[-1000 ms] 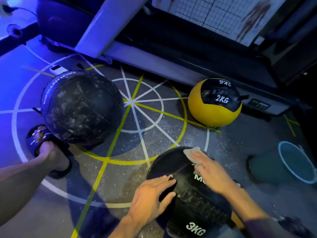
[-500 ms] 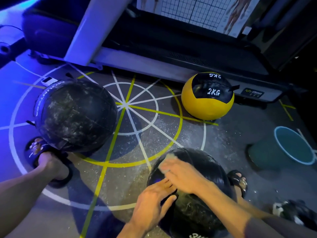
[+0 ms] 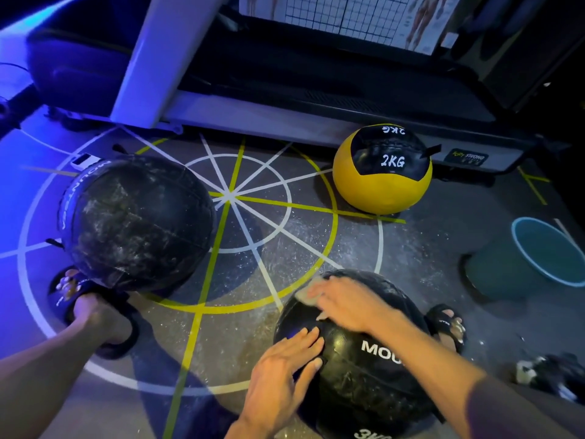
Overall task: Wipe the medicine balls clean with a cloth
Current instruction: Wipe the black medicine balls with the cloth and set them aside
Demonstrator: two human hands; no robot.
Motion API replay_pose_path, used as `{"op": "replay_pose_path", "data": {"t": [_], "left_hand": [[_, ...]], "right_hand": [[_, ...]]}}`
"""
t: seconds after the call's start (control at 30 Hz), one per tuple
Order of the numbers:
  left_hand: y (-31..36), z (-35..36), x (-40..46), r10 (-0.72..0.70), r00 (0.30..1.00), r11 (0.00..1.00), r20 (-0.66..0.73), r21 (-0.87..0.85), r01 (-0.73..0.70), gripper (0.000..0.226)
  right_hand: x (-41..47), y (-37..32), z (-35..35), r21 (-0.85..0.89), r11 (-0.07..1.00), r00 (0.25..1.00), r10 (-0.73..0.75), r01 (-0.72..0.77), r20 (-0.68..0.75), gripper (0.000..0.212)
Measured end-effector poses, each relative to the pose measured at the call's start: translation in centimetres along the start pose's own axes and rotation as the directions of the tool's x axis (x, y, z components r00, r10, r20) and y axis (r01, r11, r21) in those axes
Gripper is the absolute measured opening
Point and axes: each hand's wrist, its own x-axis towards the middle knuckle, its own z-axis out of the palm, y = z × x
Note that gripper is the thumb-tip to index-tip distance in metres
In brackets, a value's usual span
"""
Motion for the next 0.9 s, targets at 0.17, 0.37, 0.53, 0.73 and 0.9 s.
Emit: {"op": "replay_pose_path", "data": {"t": [0.17,0.37,0.53,0.73,0.9], "left_hand": [[0.0,-0.8,0.1,-0.023,1.0,0.999,0.001,-0.033,0.023,0.038],[1.0,-1.9,1.8,0.016,1.0,0.996,-0.016,0.087,-0.014,0.049],[0.9,-1.6,1.5,0.039,0.998,0.995,0.054,0.09,-0.043,0.053],[0.4,-2.0,0.8,0.022,0.998,0.998,0.066,0.063,-0.026,0.049],[0.6,-2.0,0.9,0.008,0.998,0.998,0.062,0.055,-0.012,0.049]], "right_hand": [[-2.4,5.5,-2.0,0.257,0.927,0.931,0.322,-0.273,-0.174,0.046],[-3.9,2.7,1.9,0.139,0.987,0.968,0.108,-0.078,-0.227,0.045],[-3.0,0.4,2.8,0.09,0.996,0.995,-0.021,0.029,-0.097,0.036],[-5.7,2.9,0.5,0.056,0.998,0.996,0.037,-0.033,-0.082,0.048],[-8.2,8.0,-3.1,0.673,0.697,0.86,0.479,-0.249,-0.178,0.032]]}}
